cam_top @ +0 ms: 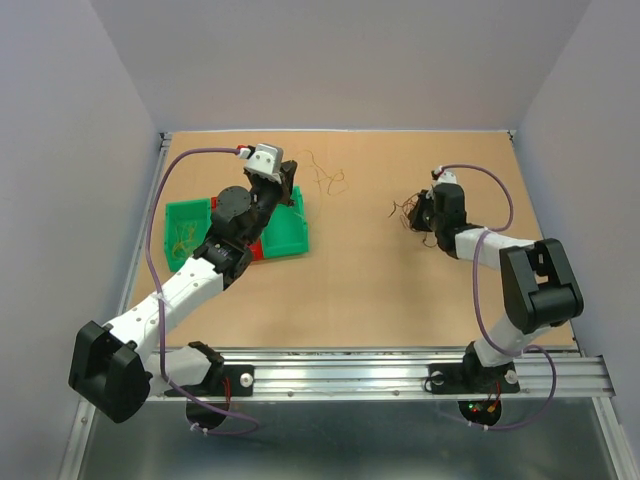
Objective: Untangle the cables
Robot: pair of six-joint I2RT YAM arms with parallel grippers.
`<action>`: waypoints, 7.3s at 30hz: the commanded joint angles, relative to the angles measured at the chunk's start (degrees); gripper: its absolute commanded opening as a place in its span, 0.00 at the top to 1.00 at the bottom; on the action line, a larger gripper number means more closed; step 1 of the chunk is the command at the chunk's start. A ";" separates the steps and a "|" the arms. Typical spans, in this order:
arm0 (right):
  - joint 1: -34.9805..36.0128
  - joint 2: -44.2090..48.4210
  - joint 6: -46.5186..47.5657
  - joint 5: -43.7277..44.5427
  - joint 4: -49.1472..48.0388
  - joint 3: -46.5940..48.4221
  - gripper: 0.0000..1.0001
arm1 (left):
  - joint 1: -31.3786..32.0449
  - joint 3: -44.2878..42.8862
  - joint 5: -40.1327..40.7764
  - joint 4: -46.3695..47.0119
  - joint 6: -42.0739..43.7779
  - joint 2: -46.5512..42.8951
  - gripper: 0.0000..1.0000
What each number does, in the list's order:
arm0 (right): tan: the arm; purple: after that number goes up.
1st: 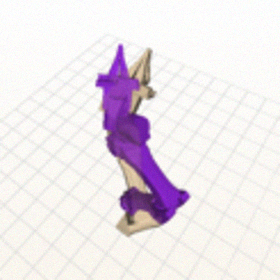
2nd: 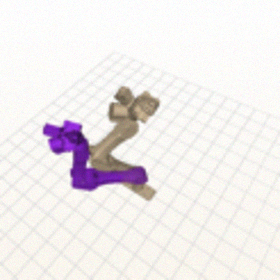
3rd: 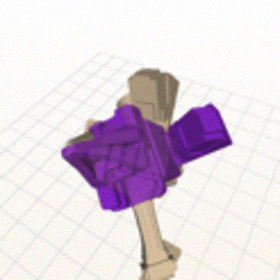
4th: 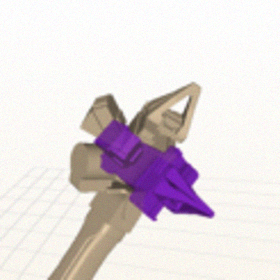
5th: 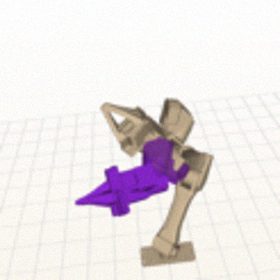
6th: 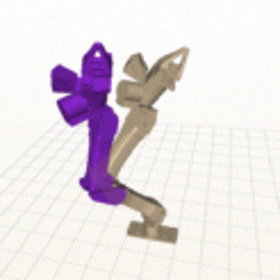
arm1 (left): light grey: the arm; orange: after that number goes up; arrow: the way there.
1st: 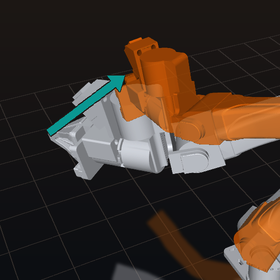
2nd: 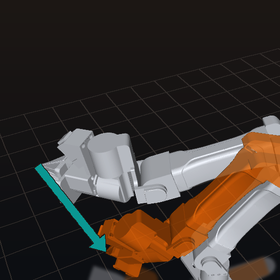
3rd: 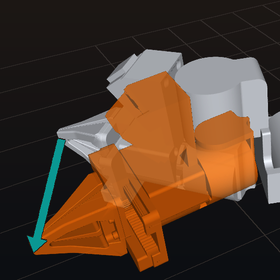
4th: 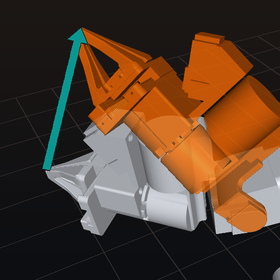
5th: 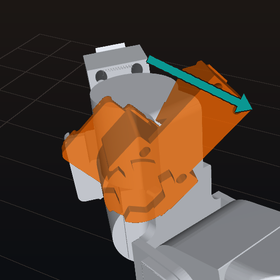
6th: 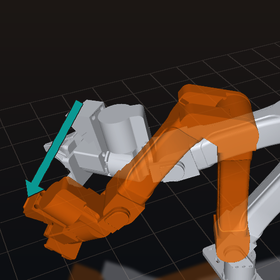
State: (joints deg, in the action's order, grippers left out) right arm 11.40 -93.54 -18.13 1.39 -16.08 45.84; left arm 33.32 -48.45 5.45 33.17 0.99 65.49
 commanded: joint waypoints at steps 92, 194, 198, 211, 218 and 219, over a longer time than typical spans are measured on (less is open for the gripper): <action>0.55 6.70 2.13 -24.85 -21.63 -9.11 0.17 | -0.54 -21.33 9.32 -36.41 15.01 45.32 1.00; 11.89 32.28 0.46 -26.79 -8.80 -12.01 0.99 | -0.98 4.77 -39.99 4.54 0.59 5.78 0.04; 11.89 31.75 0.55 -27.14 -9.32 -12.01 0.99 | -0.45 1.96 -39.47 2.96 -0.55 10.17 0.04; 11.98 29.99 0.64 -28.81 -10.20 -11.66 0.99 | 2.27 -2.70 -40.17 1.11 -0.12 15.89 0.12; 11.98 30.08 0.29 -29.95 -11.17 -12.01 1.00 | 3.24 -5.69 -38.68 -1.52 1.90 19.14 0.67; 11.98 29.91 0.46 -30.04 -11.08 -12.01 1.00 | 3.24 -6.30 -38.33 -3.01 2.78 19.84 0.79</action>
State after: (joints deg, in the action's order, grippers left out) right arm 23.11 -63.81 -18.20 -27.09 -23.66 34.65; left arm 35.94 -50.74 -32.93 31.33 1.65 84.42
